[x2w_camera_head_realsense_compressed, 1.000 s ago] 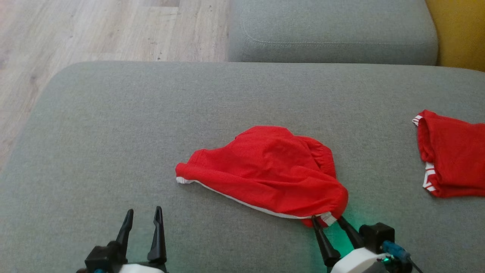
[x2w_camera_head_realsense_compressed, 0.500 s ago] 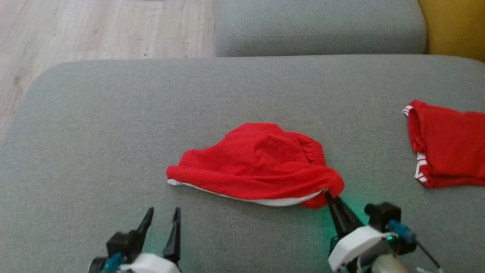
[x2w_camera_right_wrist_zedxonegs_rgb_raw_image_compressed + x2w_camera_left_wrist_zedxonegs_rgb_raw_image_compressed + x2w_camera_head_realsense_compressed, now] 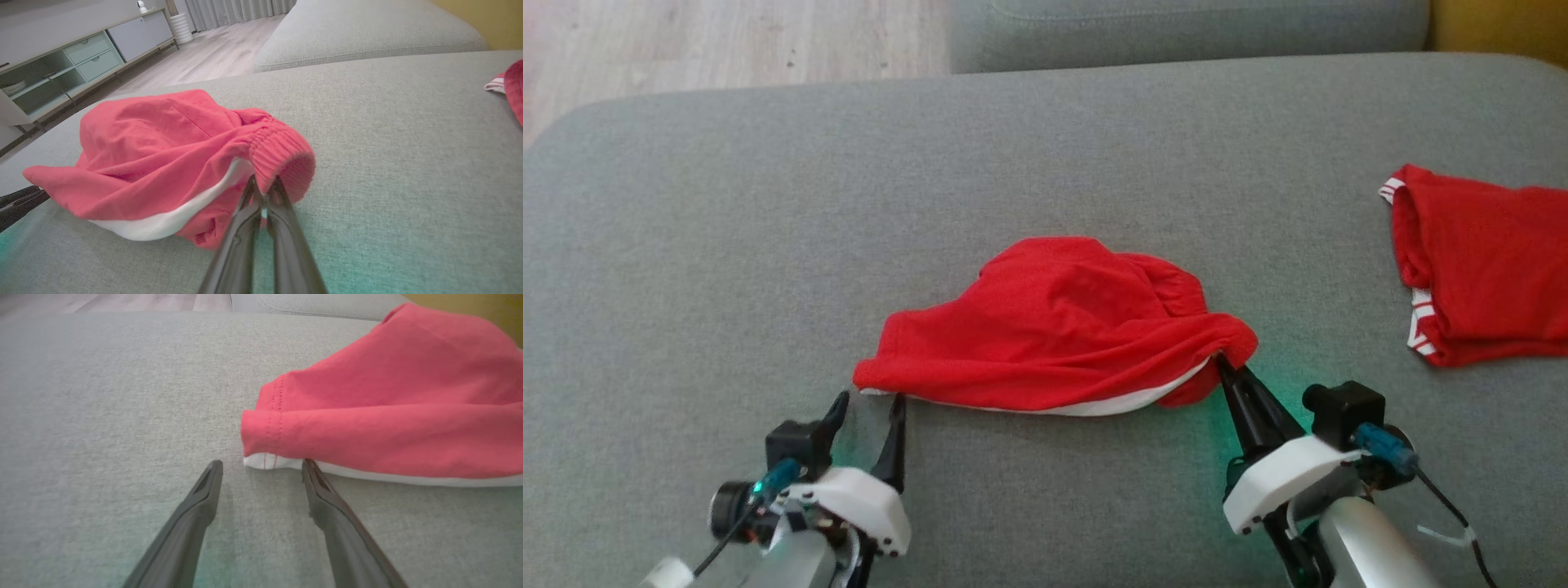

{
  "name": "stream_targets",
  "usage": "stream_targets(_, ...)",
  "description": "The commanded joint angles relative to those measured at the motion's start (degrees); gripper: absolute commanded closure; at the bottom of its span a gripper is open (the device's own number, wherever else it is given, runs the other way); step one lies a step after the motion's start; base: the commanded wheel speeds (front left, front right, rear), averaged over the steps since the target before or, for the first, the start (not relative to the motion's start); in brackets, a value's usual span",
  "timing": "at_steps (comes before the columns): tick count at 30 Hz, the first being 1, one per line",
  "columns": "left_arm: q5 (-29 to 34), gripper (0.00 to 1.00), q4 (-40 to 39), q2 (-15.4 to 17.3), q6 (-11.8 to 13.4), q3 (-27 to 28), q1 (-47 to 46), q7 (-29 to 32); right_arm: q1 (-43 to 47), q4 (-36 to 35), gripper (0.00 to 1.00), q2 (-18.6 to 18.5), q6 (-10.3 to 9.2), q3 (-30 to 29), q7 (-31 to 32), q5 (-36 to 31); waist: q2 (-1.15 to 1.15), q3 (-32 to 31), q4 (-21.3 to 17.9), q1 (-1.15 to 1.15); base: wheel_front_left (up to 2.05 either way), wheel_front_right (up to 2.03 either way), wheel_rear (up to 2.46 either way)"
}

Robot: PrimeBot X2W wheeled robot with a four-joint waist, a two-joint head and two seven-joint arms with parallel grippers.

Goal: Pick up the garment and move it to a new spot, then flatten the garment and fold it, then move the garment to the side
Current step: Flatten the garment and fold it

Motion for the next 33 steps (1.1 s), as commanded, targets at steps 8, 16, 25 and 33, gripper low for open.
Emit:
stream_targets(8,1.37,0.0,4.48,-0.4,-1.83,0.51,-5.56,-2.93,-2.93,-1.55,1.0,-0.19,0.19,1.92,-0.34,0.94,0.0,1.02,-0.71,-0.01,0.0,0.0,0.0)
stream_targets(16,2.68,0.0,6.1,-0.53,-1.74,0.86,-7.47,-3.69,-3.78,-1.02,1.0,-0.19,0.19,2.25,-0.61,1.35,0.0,1.66,-1.14,-0.01,0.0,0.0,0.0)
stream_targets(25,4.61,1.0,4.21,-0.6,-2.63,2.0,-6.55,-3.77,-4.08,-0.23,1.0,-0.19,0.19,2.49,-1.17,1.71,0.0,1.51,-1.49,-0.01,0.0,0.0,0.0)
stream_targets(33,6.46,1.0,-2.98,0.67,-3.2,4.33,-2.56,-3.78,-3.58,-0.49,1.0,-0.19,0.19,0.9,-1.93,2.27,0.0,-0.45,-1.04,-0.01,0.0,0.0,0.0)
